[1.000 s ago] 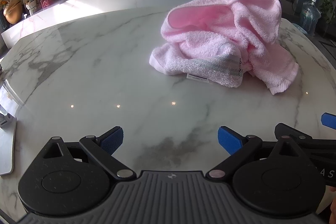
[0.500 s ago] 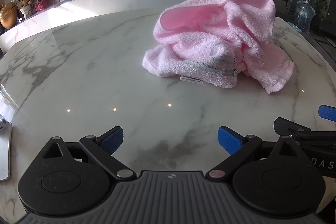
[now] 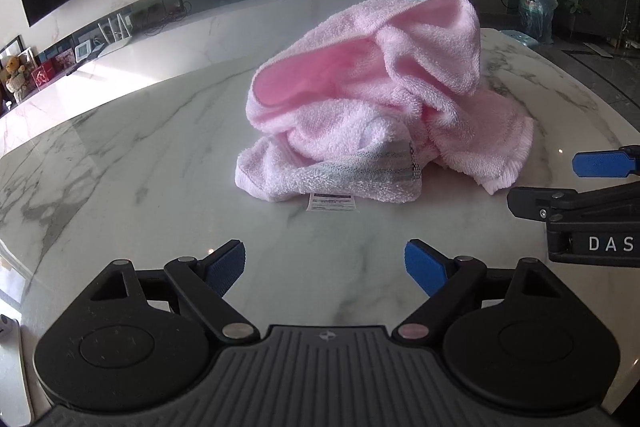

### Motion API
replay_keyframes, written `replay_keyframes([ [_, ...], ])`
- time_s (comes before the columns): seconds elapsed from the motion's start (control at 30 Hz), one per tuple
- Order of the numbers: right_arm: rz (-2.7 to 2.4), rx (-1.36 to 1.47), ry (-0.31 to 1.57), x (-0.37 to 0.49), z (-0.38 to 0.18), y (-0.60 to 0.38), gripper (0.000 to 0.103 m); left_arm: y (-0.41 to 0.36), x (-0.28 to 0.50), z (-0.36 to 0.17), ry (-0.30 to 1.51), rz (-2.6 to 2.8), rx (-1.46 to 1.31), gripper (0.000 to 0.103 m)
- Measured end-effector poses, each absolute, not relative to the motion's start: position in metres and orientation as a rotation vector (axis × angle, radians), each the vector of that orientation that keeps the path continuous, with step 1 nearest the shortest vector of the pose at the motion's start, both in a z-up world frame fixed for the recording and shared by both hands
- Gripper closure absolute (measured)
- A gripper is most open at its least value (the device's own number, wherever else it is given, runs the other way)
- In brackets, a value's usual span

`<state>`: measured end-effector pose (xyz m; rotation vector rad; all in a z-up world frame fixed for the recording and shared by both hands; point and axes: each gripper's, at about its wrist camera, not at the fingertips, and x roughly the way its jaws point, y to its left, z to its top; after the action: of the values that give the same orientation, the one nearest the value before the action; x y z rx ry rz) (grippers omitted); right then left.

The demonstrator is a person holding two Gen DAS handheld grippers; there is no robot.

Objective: Fold towel
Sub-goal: 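Close the left gripper on one towel edge while the right gripper pinches another edge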

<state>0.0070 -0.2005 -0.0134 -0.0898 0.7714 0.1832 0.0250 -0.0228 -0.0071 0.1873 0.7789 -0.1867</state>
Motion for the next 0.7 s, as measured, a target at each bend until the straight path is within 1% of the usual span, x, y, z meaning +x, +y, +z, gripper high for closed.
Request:
replay_keyframes([
  [0.07, 0.196, -0.098, 0.772, 0.012, -0.013, -0.201, 0.027, -0.025, 0.030, -0.006, 0.766, -0.212, 0.188, 0.030],
  [0.17, 0.216, -0.110, 0.773, 0.018, -0.012, -0.201, 0.032, -0.029, 0.032, -0.002, 0.720, -0.254, 0.191, 0.030],
  [0.23, 0.229, -0.118, 0.774, 0.023, -0.012, -0.201, 0.034, -0.033, 0.034, 0.002, 0.698, -0.279, 0.207, 0.030],
  [0.33, 0.249, -0.131, 0.774, 0.030, -0.011, -0.202, 0.039, -0.041, 0.042, 0.004, 0.678, -0.299, 0.245, 0.030],
  [0.4, 0.262, -0.139, 0.775, 0.034, -0.011, -0.202, 0.045, -0.045, 0.048, 0.003, 0.677, -0.309, 0.255, 0.030],
  [0.43, 0.269, -0.143, 0.775, 0.036, -0.010, -0.202, 0.046, -0.046, 0.052, 0.002, 0.683, -0.312, 0.258, 0.031],
  [0.53, 0.300, -0.170, 0.785, 0.044, -0.010, -0.200, 0.053, -0.050, 0.058, -0.001, 0.702, -0.324, 0.273, 0.041],
  [0.6, 0.321, -0.188, 0.802, 0.048, -0.011, -0.197, 0.058, -0.053, 0.059, -0.004, 0.715, -0.334, 0.286, 0.042],
  [0.67, 0.337, -0.198, 0.821, 0.051, -0.013, -0.195, 0.061, -0.054, 0.059, -0.007, 0.730, -0.342, 0.281, 0.050],
  [0.7, 0.341, -0.198, 0.830, 0.053, -0.014, -0.195, 0.062, -0.054, 0.058, -0.007, 0.738, -0.348, 0.273, 0.051],
])
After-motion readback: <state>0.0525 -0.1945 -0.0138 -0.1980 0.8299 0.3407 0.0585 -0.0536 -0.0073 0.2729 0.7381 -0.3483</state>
